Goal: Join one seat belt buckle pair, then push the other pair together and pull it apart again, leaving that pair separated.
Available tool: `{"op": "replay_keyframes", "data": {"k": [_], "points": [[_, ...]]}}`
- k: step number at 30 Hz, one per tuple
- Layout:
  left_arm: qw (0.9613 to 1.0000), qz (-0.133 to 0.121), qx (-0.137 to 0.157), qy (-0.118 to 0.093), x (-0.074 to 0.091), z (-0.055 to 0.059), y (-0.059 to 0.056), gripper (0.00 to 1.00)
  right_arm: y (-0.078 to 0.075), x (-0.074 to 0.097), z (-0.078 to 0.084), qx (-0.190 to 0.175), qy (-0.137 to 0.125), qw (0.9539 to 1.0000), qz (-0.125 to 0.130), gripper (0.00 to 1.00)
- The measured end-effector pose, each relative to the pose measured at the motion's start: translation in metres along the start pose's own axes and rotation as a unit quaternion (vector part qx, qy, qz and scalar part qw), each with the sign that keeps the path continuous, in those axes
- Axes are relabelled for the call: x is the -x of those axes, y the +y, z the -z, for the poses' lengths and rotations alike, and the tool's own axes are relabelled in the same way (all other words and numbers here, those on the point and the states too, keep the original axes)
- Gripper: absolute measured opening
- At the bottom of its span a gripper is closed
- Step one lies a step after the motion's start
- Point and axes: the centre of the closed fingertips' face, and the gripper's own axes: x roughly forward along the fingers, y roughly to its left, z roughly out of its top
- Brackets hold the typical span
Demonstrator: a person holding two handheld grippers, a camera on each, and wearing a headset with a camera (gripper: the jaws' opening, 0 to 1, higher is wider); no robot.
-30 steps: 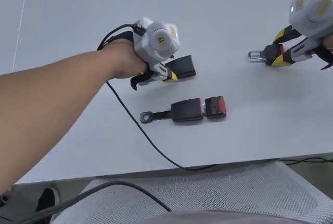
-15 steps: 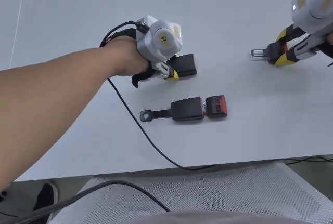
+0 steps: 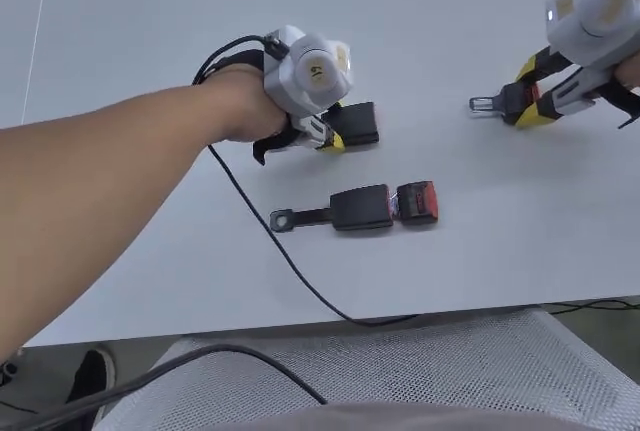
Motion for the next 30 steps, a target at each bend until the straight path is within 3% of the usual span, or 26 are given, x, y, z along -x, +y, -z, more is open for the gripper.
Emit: {"op": "replay_keyframes", "data": {"k": [12,23,30], "points": [[1.0000,0.003,-0.001,0.002,-0.001,-0.002,0.000,0.32,0.013,-0.026,-0.057,0.014,-0.040,0.9991,-0.004,0.33],[1.0000,0.002,0.003,0.001,-0.002,-0.002,-0.001,0.31,0.017,-0.041,-0.089,0.021,-0.052,0.9984,0.006,0.33],[1.0000,0.003,0.004,0.003,-0.001,-0.002,-0.001,0.31,0.018,-0.046,-0.100,0.026,-0.049,0.9984,0.007,0.33]]}}
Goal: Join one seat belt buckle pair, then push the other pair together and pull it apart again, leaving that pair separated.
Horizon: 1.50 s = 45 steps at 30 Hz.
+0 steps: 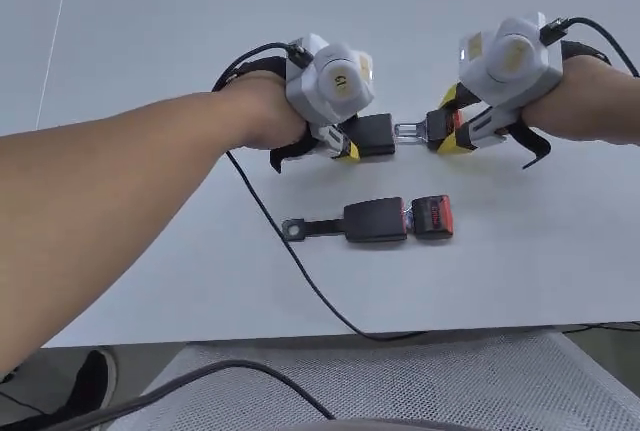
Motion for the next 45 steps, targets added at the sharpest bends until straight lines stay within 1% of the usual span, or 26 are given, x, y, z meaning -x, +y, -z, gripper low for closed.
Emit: {"op": "replay_keyframes", "data": {"k": [2,3,6,7,8,10,13,15,17,21,25,26,28,31,32,36,40,42,43,45], "points": [[1.0000,0.000,-0.003,0.002,0.000,0.000,0.000,0.31,0.000,-0.002,-0.003,0.003,0.005,1.0000,0.001,0.33],[1.0000,0.000,-0.004,0.003,0.000,0.001,0.000,0.31,-0.001,-0.002,-0.002,0.009,0.012,0.9999,0.003,0.33],[1.0000,-0.001,-0.002,0.002,0.000,0.001,0.001,0.31,-0.001,-0.001,-0.001,0.009,0.013,0.9999,0.004,0.33],[1.0000,-0.002,-0.003,0.002,0.000,0.001,0.000,0.31,-0.001,-0.001,-0.002,0.014,0.016,0.9997,0.008,0.33],[1.0000,-0.002,-0.005,0.003,0.000,0.001,0.001,0.31,-0.002,-0.001,-0.003,0.028,0.019,0.9993,0.015,0.33],[1.0000,-0.003,-0.004,0.004,0.000,0.001,0.001,0.31,-0.003,-0.002,-0.001,0.033,0.021,0.9990,0.024,0.33],[1.0000,-0.003,0.000,0.004,0.000,0.001,0.001,0.31,-0.004,-0.002,-0.002,0.026,0.018,0.9993,0.022,0.33],[1.0000,-0.001,0.003,0.004,0.000,0.001,0.001,0.31,-0.001,-0.003,-0.006,0.023,0.012,0.9995,0.016,0.33],[1.0000,0.000,-0.006,0.007,0.000,0.001,0.001,0.31,0.001,-0.006,-0.009,0.027,0.011,0.9994,0.017,0.33],[1.0000,-0.002,0.000,0.002,0.000,0.001,0.001,0.30,0.000,-0.006,-0.010,0.020,0.002,0.9997,0.013,0.32],[1.0000,-0.005,-0.005,-0.002,-0.001,-0.001,0.002,0.30,0.000,-0.007,-0.012,0.010,-0.006,0.9999,0.003,0.32],[1.0000,-0.005,-0.008,-0.002,-0.001,-0.001,0.002,0.30,-0.001,-0.008,-0.011,0.013,-0.004,0.9999,0.003,0.32],[0.9999,-0.006,-0.010,-0.003,-0.001,-0.001,0.002,0.30,-0.003,-0.007,-0.011,0.009,-0.008,0.9999,-0.003,0.32],[0.9999,-0.008,-0.013,-0.004,-0.001,-0.002,0.001,0.30,-0.002,-0.008,-0.013,0.008,-0.007,0.9999,-0.006,0.31],[0.9998,-0.010,-0.019,-0.003,-0.001,-0.002,0.001,0.30,-0.002,-0.008,-0.013,0.006,-0.007,0.9999,-0.007,0.31],[0.9997,-0.011,-0.022,-0.007,0.000,-0.001,0.001,0.30,-0.002,-0.009,-0.016,0.005,-0.006,0.9999,-0.013,0.30],[0.9996,-0.012,-0.026,-0.002,-0.001,-0.002,0.002,0.30,-0.002,-0.010,-0.018,0.007,-0.004,0.9999,-0.014,0.30],[0.9996,-0.012,-0.027,-0.001,-0.001,-0.002,0.001,0.30,-0.001,-0.010,-0.020,0.008,-0.006,0.9999,-0.013,0.29],[0.9995,-0.013,-0.028,-0.002,-0.001,-0.002,0.001,0.30,0.000,-0.011,-0.023,0.007,-0.011,0.9998,-0.013,0.29],[0.9995,-0.013,-0.030,-0.002,-0.001,-0.002,0.000,0.30,0.003,-0.014,-0.027,0.009,-0.013,0.9998,-0.013,0.29]]}}
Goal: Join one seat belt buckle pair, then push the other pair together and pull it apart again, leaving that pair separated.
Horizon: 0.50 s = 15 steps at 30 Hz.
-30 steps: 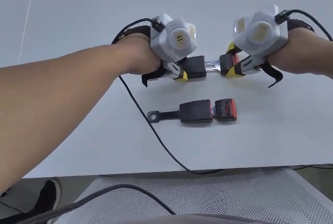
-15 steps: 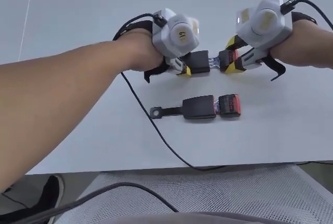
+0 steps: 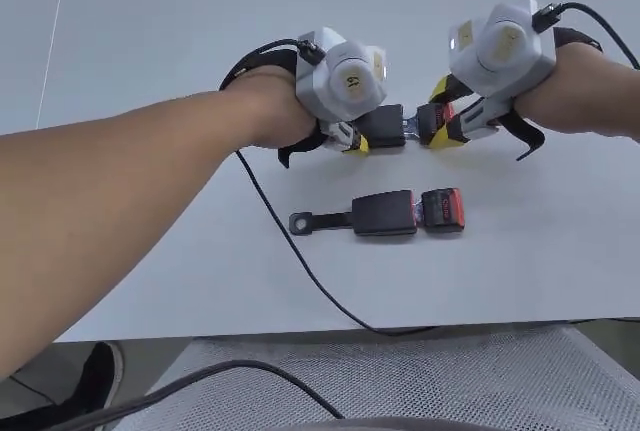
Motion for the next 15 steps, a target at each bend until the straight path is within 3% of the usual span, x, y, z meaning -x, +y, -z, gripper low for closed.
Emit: {"op": "replay_keyframes", "data": {"k": [15], "points": [[1.0000,0.000,0.003,-0.001,-0.0006,0.0000,-0.0021,0.30,0.0009,-0.0008,0.0013,0.003,0.005,1.0000,0.008,0.30]]}}
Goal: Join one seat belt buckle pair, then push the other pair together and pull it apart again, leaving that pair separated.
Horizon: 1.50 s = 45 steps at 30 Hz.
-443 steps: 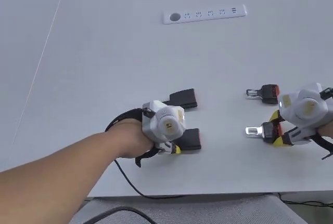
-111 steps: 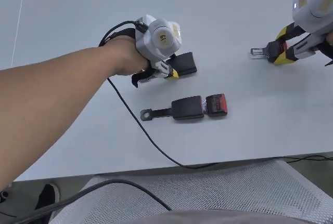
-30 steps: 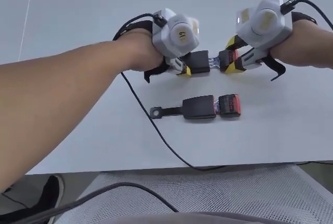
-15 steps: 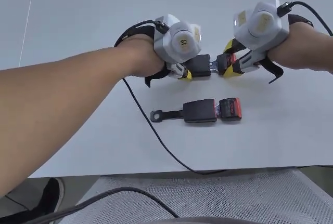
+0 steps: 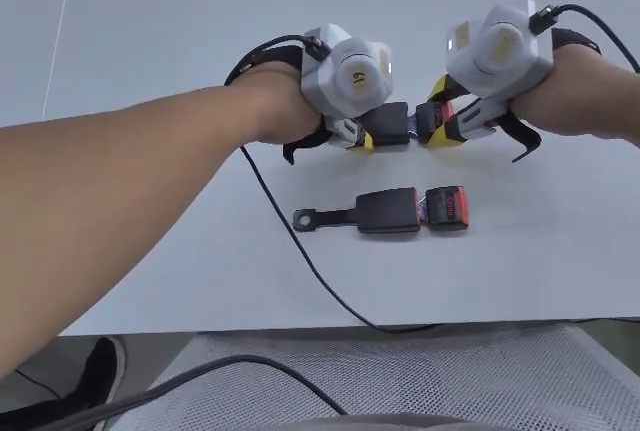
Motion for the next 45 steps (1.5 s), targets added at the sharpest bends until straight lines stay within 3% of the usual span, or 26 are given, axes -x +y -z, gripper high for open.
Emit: {"op": "replay_keyframes", "data": {"k": [14,33,45], "points": [[1.0000,-0.001,0.001,0.003,0.000,0.000,0.002,0.30,0.003,0.007,0.006,0.000,0.011,0.9999,0.003,0.30],[1.0000,-0.002,-0.001,0.008,0.000,0.001,0.003,0.31,-0.003,0.008,0.018,0.003,0.009,0.9999,0.004,0.33],[0.9999,-0.003,0.006,0.015,0.000,0.002,0.002,0.32,-0.008,0.033,0.055,-0.003,0.030,0.9994,0.017,0.33]]}}
